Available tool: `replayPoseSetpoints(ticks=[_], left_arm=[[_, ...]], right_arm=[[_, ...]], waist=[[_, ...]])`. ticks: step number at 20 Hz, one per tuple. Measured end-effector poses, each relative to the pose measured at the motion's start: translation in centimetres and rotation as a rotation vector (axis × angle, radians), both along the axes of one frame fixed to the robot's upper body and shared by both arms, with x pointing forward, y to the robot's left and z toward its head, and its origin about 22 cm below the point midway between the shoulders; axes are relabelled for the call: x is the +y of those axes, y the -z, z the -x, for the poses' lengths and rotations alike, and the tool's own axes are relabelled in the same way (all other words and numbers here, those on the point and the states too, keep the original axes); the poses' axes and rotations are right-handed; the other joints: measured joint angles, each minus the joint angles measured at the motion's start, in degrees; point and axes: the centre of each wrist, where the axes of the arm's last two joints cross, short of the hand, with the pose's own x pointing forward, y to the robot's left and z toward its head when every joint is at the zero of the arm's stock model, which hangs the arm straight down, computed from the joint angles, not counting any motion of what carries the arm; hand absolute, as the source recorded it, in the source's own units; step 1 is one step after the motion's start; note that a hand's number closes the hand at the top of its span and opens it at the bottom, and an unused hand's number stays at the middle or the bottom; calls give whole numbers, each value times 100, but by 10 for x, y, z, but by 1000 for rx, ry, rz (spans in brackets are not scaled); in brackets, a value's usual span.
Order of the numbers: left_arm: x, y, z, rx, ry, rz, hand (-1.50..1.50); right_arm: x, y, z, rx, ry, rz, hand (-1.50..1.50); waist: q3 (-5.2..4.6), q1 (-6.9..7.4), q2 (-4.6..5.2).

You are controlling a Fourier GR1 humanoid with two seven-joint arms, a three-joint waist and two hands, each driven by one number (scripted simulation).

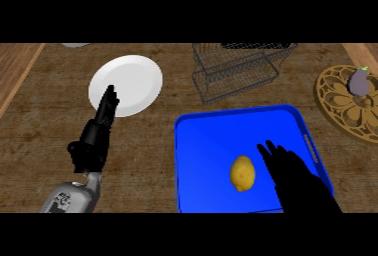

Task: Pick the lemon from the tray and place it in the tiered basket

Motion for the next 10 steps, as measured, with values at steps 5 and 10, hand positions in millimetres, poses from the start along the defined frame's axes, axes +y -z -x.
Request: replayPoseSetpoints(ticks=[5, 10], left_arm=[[-2, -4, 1, 2, 1, -5, 0], [0, -3, 0, 6, -2, -4, 0]], right_arm=[[-6, 13, 0, 35, 20, -15, -150], [-10, 21, 1, 42, 14, -27, -150]], waist=[[1, -2, -1], [2, -4, -1]])
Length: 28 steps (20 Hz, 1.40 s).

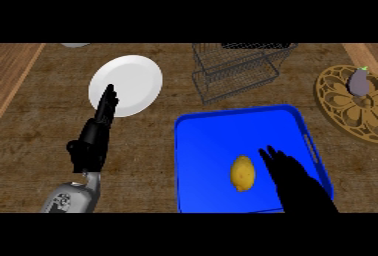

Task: Pick the lemon from the tray and place it in the tiered basket

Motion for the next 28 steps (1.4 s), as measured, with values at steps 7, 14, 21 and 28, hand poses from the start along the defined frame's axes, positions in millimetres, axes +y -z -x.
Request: replayPoseSetpoints(ticks=[7, 14, 21, 28], left_arm=[[-4, 2, 0, 2, -3, -3, 0], [1, 1, 0, -2, -7, -6, 0], [-5, -3, 1, 2, -3, 0, 0], [-5, -4, 3, -2, -1, 3, 0]], right_arm=[[10, 6, -13, 11, -13, -19, -150], [14, 12, -17, 45, -8, -35, -150], [20, 33, -30, 62, -3, -31, -150], [17, 55, -38, 70, 11, -41, -150]], waist=[[-1, 7, 2], [-1, 8, 0], [-1, 11, 1], [0, 11, 1]])
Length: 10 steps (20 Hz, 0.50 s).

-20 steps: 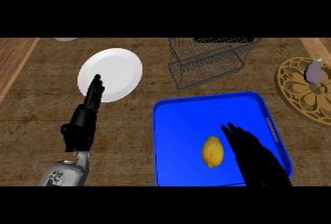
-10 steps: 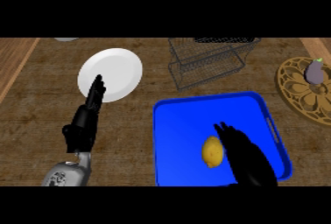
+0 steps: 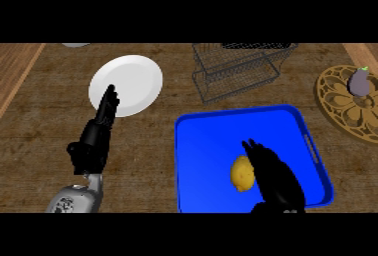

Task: Pick the lemon from the tray and place it in the tiered basket

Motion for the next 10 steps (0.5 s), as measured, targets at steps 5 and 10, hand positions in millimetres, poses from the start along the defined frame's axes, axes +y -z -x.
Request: replayPoseSetpoints(ticks=[5, 10], left_arm=[[4, 5, 3, -5, 0, -6, 0], [3, 7, 3, -1, 0, -2, 0]], right_arm=[[-1, 4, -7, 4, -3, -7, -150], [8, 16, -7, 2, -1, -19, -150]], waist=[[0, -1, 1], [-7, -2, -3]])
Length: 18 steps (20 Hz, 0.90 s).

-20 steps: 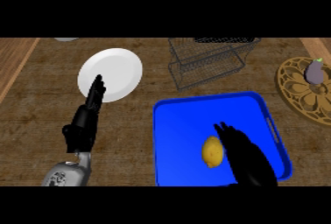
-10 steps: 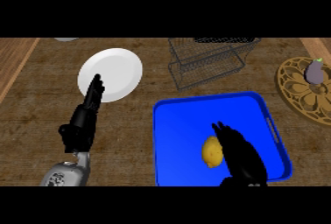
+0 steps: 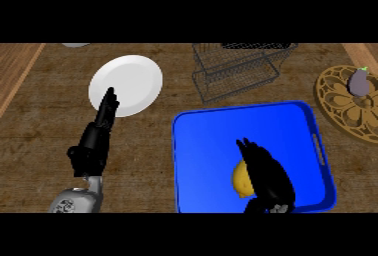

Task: Pick the lemon from the tray and place it in the tiered basket

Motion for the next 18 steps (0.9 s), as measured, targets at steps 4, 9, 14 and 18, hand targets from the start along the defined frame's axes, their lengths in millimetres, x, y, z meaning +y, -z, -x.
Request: replayPoseSetpoints(ticks=[4, 9, 14, 18], left_arm=[[0, -2, -3, 0, -1, -2, 0], [3, -2, -6, -2, 3, -7, 0], [4, -2, -9, 0, 1, -1, 0], [-2, -5, -3, -3, 2, 1, 0]], right_arm=[[-3, 10, -2, -16, 2, -28, -150], [1, 17, -6, -71, 26, -41, 150], [3, 22, -12, -175, -13, 27, 150], [8, 30, -15, -228, -26, 83, 150]], waist=[[-4, -2, -4], [-28, -10, -20], [-24, 1, -23], [-12, 9, -18]])
